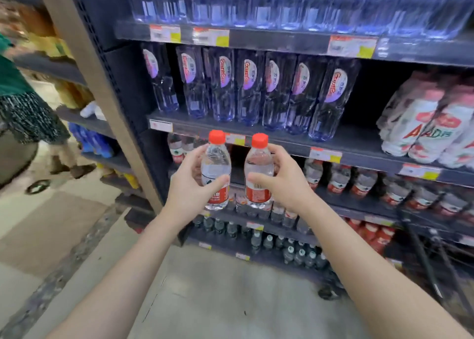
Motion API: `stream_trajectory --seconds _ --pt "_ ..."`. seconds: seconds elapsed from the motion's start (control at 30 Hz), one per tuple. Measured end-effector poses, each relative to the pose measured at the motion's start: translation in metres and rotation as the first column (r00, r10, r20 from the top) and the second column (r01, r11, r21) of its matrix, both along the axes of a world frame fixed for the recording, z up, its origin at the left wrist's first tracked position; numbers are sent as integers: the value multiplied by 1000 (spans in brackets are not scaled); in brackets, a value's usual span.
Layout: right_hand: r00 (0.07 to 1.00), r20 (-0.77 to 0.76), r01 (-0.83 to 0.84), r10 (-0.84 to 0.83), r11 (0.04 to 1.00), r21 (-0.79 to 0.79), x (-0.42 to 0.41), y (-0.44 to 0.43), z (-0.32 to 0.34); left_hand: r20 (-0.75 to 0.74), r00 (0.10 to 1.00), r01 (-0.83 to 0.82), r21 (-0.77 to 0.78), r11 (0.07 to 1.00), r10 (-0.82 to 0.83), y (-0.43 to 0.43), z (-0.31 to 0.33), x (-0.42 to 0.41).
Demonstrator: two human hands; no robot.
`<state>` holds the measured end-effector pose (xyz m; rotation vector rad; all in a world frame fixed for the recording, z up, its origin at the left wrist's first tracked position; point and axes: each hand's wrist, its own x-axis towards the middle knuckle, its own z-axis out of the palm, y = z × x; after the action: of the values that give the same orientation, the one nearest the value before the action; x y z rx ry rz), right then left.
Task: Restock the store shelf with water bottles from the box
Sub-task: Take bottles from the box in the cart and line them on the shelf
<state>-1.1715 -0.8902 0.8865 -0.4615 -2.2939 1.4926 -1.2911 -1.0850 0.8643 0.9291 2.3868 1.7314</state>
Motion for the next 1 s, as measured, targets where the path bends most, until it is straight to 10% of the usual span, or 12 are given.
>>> stream_trajectory --seconds 0.47,1.0 --pt "950 92 303 -298 951 -59 -6 59 -135 136 950 289 -51 956 -280 84 -127 -50" --pt "934 -225 305 -276 946 109 -112 187 -297 -270 923 348 274 897 -275 219 -325 -143"
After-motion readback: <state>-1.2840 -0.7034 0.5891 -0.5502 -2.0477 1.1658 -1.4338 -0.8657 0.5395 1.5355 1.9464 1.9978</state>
